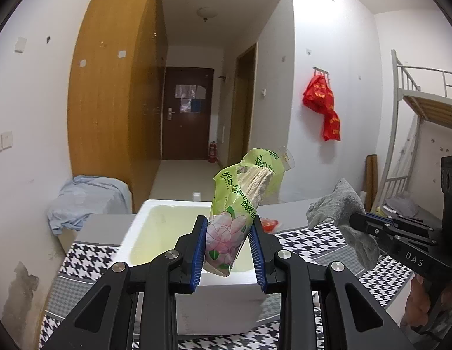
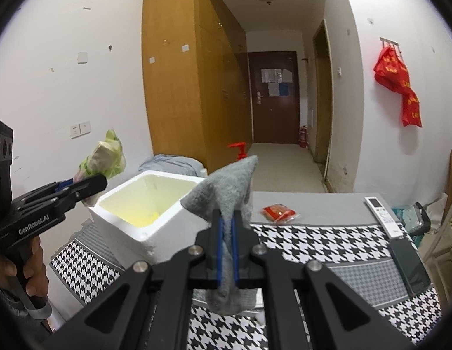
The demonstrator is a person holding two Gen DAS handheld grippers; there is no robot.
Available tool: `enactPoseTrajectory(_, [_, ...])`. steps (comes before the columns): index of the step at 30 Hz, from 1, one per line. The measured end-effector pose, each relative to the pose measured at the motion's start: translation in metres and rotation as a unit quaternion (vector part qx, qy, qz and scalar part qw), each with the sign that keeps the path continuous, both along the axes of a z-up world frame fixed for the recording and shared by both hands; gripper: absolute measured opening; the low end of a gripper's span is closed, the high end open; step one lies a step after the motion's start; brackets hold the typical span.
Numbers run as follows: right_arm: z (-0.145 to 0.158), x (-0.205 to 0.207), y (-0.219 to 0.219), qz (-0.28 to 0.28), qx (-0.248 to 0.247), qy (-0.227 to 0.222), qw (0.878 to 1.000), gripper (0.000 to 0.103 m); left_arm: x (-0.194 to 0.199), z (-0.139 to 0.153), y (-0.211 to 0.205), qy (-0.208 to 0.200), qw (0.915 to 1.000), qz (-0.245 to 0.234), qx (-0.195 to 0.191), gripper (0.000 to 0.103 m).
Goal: Organize soft objects
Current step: 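Carry the snack bag and the sock in both grippers toward the white foam box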
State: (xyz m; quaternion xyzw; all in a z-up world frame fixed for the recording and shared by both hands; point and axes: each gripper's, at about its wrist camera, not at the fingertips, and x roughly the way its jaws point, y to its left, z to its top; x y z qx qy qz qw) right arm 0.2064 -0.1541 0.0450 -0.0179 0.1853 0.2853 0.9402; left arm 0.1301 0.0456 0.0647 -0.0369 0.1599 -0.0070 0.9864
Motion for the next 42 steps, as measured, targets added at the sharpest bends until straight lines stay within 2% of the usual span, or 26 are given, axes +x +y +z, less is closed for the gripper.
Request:
enactPoseTrajectory(29, [0.021,0.008,0.090,0.093,-0.024,-0.016,0.995,0.008,-0.022,-0.001,0.067,-0.010,0.9979,0.063,-0.013,0.030])
enactPoseTrajectory(42, [0.015,0.025,0.131,0.120,-0.025,0.013,0.992,0.008,-0.020,-0.004,0.081,-0.007,0.9978,0.063,-0.017,0.030])
